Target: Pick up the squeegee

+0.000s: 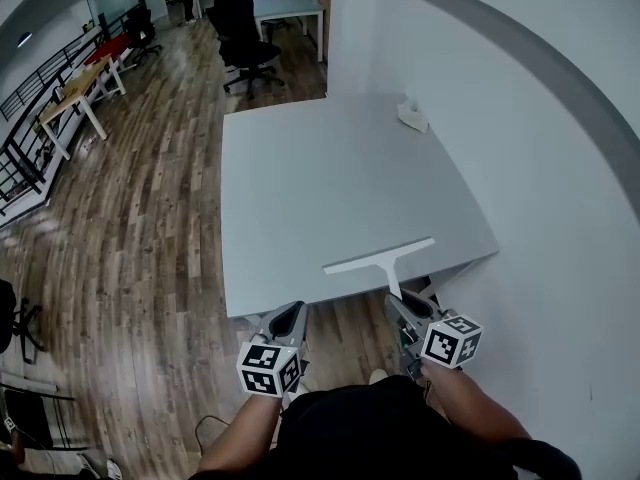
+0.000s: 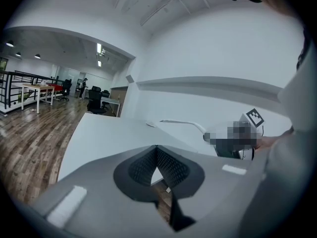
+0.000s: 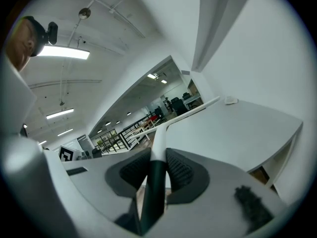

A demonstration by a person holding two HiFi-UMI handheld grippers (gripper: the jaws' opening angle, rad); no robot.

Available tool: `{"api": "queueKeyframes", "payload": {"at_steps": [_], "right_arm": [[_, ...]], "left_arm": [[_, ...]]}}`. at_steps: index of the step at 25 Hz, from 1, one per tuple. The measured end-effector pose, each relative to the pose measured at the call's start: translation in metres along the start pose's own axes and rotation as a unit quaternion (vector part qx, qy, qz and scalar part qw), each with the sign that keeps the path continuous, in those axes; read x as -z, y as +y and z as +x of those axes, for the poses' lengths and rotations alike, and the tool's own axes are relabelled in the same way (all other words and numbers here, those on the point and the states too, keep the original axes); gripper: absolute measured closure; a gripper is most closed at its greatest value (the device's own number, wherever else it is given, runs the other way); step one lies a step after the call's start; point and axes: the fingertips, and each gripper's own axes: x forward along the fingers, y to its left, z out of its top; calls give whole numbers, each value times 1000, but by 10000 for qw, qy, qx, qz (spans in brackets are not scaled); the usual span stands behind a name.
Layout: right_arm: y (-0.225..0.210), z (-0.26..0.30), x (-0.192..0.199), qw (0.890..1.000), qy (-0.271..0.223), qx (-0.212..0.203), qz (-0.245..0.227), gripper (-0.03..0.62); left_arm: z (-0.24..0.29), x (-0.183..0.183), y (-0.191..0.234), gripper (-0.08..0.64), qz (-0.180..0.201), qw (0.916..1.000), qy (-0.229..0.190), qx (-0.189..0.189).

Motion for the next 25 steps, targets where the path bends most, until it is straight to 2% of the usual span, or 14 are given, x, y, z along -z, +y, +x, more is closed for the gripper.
{"api": "queueKeyframes", "payload": {"at_steps": [3, 9, 15, 21, 25], "right_arm": [[-12, -19, -7, 9999, 12, -122, 91, 488], [-22, -24, -8, 9996, -82, -242, 87, 488], [-32, -19, -2, 9991, -28, -356, 242, 488], [-36, -17, 0, 9992, -102, -277, 256, 488], [-34, -15, 3, 9992, -115, -263, 267, 488]], "left_arm": [[11, 3, -31, 554, 199, 9998, 25, -2], [18, 14, -57, 554, 242, 9995, 184, 92], [25, 11, -54, 554, 383, 9989, 275, -24], [25, 10, -52, 554, 547, 9980, 305, 47], [23, 9, -55, 554, 521, 9981, 301, 92]]}}
